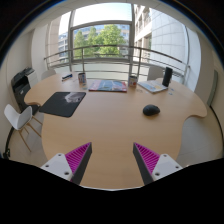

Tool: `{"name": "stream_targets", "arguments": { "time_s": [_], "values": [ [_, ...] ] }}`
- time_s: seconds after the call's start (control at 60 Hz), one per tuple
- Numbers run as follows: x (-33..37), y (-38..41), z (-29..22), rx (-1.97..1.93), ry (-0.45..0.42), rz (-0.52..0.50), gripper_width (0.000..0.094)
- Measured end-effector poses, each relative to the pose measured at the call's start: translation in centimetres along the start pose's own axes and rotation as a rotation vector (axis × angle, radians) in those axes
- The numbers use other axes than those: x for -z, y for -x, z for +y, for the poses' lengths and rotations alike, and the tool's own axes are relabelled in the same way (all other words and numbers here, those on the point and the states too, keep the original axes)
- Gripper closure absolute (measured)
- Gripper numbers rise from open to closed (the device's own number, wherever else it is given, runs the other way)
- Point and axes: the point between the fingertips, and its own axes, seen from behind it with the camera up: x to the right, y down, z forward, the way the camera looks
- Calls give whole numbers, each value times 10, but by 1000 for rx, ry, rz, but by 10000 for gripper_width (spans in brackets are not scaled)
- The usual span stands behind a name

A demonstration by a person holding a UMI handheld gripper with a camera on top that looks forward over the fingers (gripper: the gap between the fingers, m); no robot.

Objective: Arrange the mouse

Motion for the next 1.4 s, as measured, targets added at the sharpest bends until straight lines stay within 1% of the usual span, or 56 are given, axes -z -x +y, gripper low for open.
{"name": "stream_targets", "arguments": {
  "time_s": [0.083, 0.2, 0.35, 0.45, 0.583, 0.617, 0.8, 0.833, 0.867, 0.917, 0.933, 0.967, 1.0, 1.2, 1.25, 1.333, 1.4],
  "values": [
    [-38, -52, -7, -8, -15, 38, 83],
    [-94, -109, -29, -36, -60, 70, 92],
    [-168, -154, -49, -76, -55, 79, 93],
    [-207, -170, -61, -112, -41, 75, 92],
    [-240, -187, -76, -160, -25, 86, 85],
    [-254, -197, -89, -171, -33, 86, 90],
    [-280, -191, -113, -189, -51, 72, 102],
    [-285, -192, -117, -177, -54, 79, 120],
    [-289, -193, -119, -157, -54, 90, 174],
    [-296, -199, -121, -111, -53, 124, 290],
    [-297, -198, -124, -99, -61, 127, 319],
    [-301, -194, -126, -90, -65, 115, 414],
    [-301, -191, -127, -93, -66, 108, 415],
    [-299, -191, -125, -105, -40, 148, 536],
    [-295, -192, -126, -116, -34, 169, 535],
    [-270, -193, -148, -119, -71, 226, 535],
    [-237, -180, -180, -134, -139, 263, 535]
  ]
}}
